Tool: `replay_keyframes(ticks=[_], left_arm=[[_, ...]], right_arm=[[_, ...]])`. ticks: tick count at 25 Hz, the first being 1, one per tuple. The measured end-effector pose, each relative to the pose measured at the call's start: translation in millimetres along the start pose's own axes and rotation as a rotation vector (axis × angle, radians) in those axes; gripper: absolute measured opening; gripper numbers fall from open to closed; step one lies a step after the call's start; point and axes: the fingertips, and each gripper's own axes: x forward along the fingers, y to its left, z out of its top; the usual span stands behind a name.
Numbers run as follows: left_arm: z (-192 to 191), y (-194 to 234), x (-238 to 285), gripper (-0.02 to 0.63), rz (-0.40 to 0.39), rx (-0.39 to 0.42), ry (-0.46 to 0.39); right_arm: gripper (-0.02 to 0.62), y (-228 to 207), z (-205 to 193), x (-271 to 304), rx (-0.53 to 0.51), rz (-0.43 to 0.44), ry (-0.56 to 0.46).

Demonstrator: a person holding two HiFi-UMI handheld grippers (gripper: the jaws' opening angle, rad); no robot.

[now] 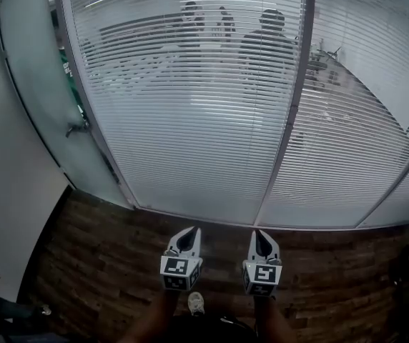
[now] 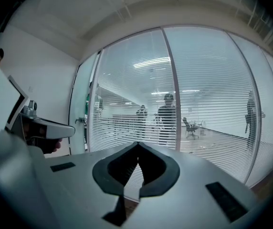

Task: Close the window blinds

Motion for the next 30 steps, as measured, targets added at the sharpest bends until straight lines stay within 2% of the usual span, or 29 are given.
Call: replay_keyframes(ticks=[7,18,30], left_arm=[[-3.0,-4.4,9.6,-0.005,-0.019,0.007,0.006],[16.0,9.9,30.8,-0.005,-0.027,0.007,-0.022],[27.9,46.1,79.2,-0.005,-0.052,0.01,-0.024]], right_arm=[[0.002,-7.3,4.4,4.9,-0.018,-0.022,0.002],[0.002,10.7,3.0,28.5,-0.052,0.042,-0.062],[0.002,-2.1,15.0,71.0,-0.023,-0.044,-0.002]])
